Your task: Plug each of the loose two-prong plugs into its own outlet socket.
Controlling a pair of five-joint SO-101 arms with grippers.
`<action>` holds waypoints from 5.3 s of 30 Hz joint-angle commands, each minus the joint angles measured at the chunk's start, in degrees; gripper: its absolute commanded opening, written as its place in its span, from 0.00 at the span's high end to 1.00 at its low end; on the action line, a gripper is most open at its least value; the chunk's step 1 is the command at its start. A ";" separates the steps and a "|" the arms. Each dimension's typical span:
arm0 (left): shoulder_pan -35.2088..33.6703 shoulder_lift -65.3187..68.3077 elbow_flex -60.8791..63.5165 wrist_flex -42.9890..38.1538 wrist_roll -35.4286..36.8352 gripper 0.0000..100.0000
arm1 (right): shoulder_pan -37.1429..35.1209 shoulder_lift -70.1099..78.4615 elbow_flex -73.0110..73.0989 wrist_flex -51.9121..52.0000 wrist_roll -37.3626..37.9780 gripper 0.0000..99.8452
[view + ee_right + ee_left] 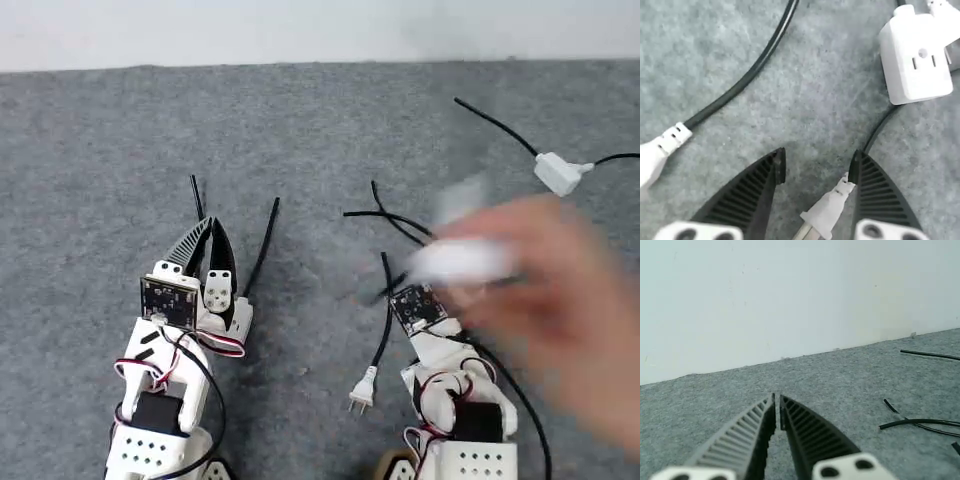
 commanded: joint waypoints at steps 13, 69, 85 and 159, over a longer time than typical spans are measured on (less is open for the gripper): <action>1.41 0.44 -0.40 -1.49 -0.70 0.99 | 0.22 -0.66 0.70 0.31 -0.44 0.78; -17.49 0.44 -35.82 48.35 -19.16 0.98 | 21.85 -0.04 -24.62 -3.12 -1.58 0.78; -17.76 35.34 -49.98 53.54 -16.70 0.98 | 11.30 51.21 -61.01 16.84 -12.92 0.78; -22.86 42.64 -32.04 29.19 -10.46 0.77 | -4.62 126.64 -90.81 21.67 13.63 0.99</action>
